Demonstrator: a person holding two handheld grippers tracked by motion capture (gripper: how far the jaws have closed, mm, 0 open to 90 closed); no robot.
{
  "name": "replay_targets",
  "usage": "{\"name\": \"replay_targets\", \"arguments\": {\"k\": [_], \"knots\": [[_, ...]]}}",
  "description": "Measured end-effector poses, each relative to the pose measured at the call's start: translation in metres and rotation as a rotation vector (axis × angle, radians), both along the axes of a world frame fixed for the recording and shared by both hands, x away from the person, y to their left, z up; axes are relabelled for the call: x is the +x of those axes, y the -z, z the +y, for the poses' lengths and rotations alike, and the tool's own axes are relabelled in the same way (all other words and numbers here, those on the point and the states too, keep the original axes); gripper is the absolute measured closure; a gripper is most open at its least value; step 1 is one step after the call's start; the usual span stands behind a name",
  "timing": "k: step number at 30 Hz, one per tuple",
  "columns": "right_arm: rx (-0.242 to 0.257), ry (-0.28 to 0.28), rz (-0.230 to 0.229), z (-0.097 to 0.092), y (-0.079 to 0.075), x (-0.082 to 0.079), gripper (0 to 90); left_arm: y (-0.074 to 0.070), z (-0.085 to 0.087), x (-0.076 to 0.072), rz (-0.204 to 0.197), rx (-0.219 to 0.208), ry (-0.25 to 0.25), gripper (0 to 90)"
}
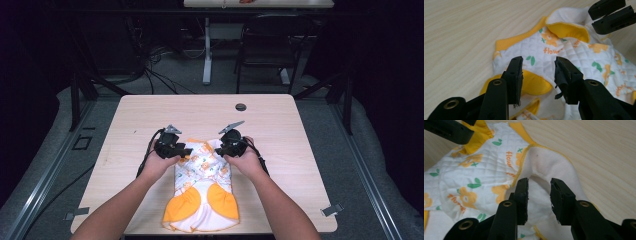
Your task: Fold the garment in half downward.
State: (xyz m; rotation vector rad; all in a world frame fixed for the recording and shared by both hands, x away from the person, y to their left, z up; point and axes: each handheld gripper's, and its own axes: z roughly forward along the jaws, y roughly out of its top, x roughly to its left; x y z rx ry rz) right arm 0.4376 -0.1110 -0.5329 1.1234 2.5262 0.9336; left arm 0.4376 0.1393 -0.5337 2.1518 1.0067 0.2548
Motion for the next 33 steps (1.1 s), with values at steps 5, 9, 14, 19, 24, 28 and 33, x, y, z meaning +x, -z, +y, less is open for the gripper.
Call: {"name": "replay_targets", "arguments": {"k": [5, 9, 14, 19, 24, 28, 33], "knots": [[-0.019, 0.007, -0.007, -0.001, 0.003, 0.009, 74.2, 0.002, 0.0, 0.012, 0.014, -0.025, -0.035, 62.3], [-0.034, 0.021, -0.001, -0.002, 0.003, 0.018, 75.1, 0.005, 0.0, 0.018, 0.003, 0.004, -0.052, 63.2], [-0.038, 0.032, 0.002, -0.001, 0.004, 0.024, 76.1, 0.011, 0.002, 0.024, -0.013, 0.026, -0.054, 63.9], [-0.03, 0.042, -0.005, -0.001, 0.007, 0.03, 73.1, 0.017, 0.003, 0.028, -0.027, 0.038, -0.064, 62.1], [-0.029, 0.071, -0.019, 0.004, 0.016, 0.038, 64.7, 0.026, 0.004, 0.03, 0.001, 0.074, -0.068, 57.8], [-0.052, 0.071, -0.002, 0.008, 0.019, 0.042, 62.4, 0.029, 0.005, 0.031, -0.002, 0.077, -0.077, 54.7], [-0.079, 0.06, 0.033, 0.01, 0.025, 0.043, 61.9, 0.032, 0.008, 0.032, 0.011, 0.071, -0.065, 53.7]]}}
